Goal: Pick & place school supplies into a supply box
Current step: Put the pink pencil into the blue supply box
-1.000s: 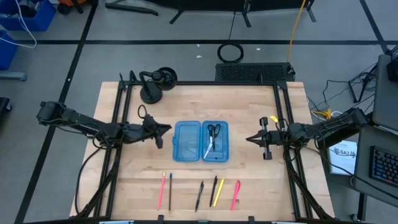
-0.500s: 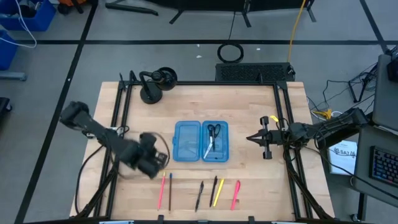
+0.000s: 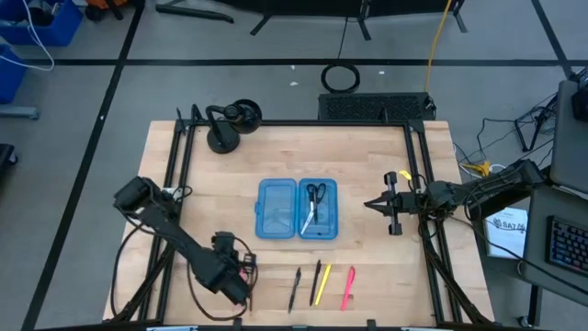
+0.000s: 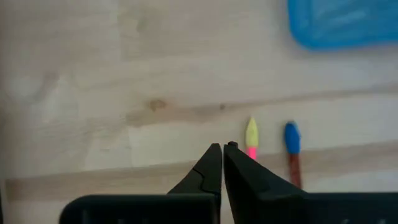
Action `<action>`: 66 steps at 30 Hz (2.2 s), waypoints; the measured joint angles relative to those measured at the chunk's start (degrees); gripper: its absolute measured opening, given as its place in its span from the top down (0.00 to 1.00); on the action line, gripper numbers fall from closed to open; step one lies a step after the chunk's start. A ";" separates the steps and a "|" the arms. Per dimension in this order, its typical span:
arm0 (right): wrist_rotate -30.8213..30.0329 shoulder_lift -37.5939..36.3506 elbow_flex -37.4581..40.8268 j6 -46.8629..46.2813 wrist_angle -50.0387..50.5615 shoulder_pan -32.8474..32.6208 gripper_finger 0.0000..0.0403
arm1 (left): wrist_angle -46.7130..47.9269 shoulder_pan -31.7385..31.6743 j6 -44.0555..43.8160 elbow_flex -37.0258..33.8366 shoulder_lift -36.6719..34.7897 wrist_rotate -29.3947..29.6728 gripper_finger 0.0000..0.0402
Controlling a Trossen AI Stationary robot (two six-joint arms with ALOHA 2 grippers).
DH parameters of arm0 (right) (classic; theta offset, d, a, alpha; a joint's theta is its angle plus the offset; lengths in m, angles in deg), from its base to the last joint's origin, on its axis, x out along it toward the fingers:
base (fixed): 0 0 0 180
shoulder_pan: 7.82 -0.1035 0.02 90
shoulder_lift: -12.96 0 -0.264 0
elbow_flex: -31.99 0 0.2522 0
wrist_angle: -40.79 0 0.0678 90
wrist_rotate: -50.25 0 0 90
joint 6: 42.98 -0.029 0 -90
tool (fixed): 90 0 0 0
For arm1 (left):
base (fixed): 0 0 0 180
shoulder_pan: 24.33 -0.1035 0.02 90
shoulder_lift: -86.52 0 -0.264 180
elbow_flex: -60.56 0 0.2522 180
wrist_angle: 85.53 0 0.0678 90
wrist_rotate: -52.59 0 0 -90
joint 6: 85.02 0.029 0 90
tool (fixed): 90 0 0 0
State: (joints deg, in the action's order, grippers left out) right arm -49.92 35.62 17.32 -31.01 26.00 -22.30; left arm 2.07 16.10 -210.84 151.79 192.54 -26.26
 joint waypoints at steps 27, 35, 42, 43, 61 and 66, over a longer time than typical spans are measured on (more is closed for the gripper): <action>0.00 0.00 0.00 -0.79 -0.37 0.00 1.00 | -7.48 -7.83 19.28 -0.02 3.11 -6.83 0.65; 0.00 0.00 0.00 -1.73 -0.37 0.00 1.00 | -10.40 -7.35 18.81 -1.74 3.50 -5.39 0.70; 0.00 0.00 0.00 -2.35 -0.39 0.00 1.00 | -16.05 -7.00 18.58 -6.80 3.52 -5.60 0.70; 0.00 0.00 0.00 -2.36 -0.39 0.00 1.00 | -17.49 -6.91 18.61 -7.56 3.52 -5.58 0.70; 0.00 0.02 0.01 -3.65 -0.85 0.00 1.00 | -23.46 -6.91 19.01 -11.18 3.37 -5.80 0.95; 0.00 0.02 0.00 -3.77 -0.85 0.00 1.00 | -16.57 -7.17 19.86 -7.36 3.94 -6.23 0.92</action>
State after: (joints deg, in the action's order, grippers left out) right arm -49.92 35.64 17.32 -34.77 25.14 -22.30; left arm -14.50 8.93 -190.98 144.43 196.48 -32.49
